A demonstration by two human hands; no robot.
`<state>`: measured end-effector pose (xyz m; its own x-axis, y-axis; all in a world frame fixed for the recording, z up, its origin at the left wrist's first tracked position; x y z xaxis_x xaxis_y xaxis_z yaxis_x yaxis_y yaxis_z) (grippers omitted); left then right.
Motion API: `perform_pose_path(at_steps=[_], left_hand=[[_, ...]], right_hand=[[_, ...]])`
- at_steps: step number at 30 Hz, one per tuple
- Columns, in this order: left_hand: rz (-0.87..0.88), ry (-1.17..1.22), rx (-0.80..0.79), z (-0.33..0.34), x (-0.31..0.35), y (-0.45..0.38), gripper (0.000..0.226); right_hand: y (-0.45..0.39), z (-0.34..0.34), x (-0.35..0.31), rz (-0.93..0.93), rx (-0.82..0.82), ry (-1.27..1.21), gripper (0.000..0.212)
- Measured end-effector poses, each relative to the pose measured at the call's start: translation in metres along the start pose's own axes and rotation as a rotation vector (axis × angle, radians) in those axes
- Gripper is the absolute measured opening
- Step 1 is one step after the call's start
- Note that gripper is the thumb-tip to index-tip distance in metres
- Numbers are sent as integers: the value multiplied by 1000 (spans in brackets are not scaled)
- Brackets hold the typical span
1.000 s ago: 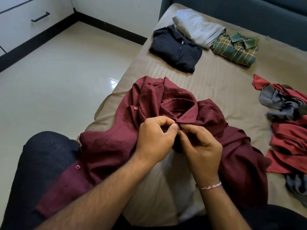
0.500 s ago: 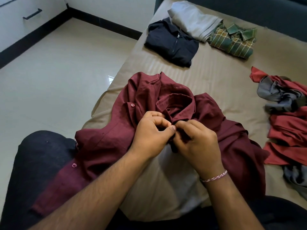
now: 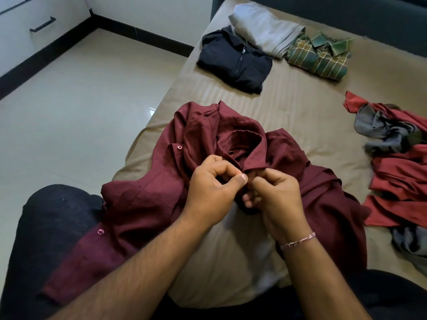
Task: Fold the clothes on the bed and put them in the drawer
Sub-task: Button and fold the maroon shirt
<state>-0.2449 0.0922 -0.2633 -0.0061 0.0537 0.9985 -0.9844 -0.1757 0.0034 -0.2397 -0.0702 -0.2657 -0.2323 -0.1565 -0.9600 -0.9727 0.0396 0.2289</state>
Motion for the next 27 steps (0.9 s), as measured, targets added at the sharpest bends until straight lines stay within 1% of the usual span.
perform_pose_path(at_steps=[1,2,3,4,5,7,8,9,10,11,12,14,15,16,17,18,20,22,23,26,27], left_hand=[[-22,60,8,0,-5,-1,14],[-65,151,21,0,-11,-1,10],[-130,260,33,0,-18,-2,7],[-203,373,33,2,-25,0,6],[-256,459,27,4,-27,0,8],[-293,508,6,6,-27,0,11],[-282,500,-11,6,-24,0,10],[-254,476,-44,7,-20,-2,8],[-212,449,-90,9,-15,-4,5],[-162,409,-147,11,-9,-4,12],[-110,346,-215,13,-4,-4,23],[38,86,-341,20,9,-3,43],[134,-100,-377,22,15,-2,49],[234,-292,-379,22,21,-3,52],[327,-428,-347,20,29,-5,49],[409,-489,-294,14,39,-8,42],[495,-458,-183,-7,57,-15,23],[530,-413,-84,-32,75,-26,16],[539,-417,-49,-42,83,-31,14],[557,-411,-7,-52,109,-43,18],[557,-386,0,-51,117,-51,22]], right_hand=[[2,2,7,67,-1,-117,21],[3,4,10,80,-7,-173,17],[3,5,7,37,-12,-169,13],[5,4,1,-48,-10,-119,13],[6,3,-8,-159,-7,-31,21],[11,5,-23,-364,16,244,35],[13,7,-26,-421,43,350,37],[13,5,-27,-439,83,382,34],[12,1,-26,-420,122,353,31],[10,-5,-23,-374,155,291,30],[7,-10,-17,-318,175,212,28],[2,-18,-9,-212,191,41,21],[0,-22,-8,-172,193,-31,17],[-1,-24,-9,-144,190,-74,15],[-1,-26,-11,-131,180,-82,13],[-1,-28,-16,-126,161,-58,12],[0,-30,-30,-154,88,93,9],[2,-30,-47,-205,-17,301,11],[3,-30,-52,-213,-77,362,13],[9,-27,-67,-209,-306,313,9],[6,-26,-70,-181,-343,269,9]])
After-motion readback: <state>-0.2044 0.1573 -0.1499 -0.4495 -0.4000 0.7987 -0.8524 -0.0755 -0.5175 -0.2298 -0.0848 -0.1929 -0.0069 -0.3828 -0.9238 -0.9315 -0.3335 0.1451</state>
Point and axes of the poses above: each hand's wrist, its own y-axis away from the middle knuckle, its own z-axis out of the palm, x = y × z, the point moved 10 cm from there along -y, towards the middle knuckle, and after that the axes turned 8 degrees about y, right-handed, at the moved point
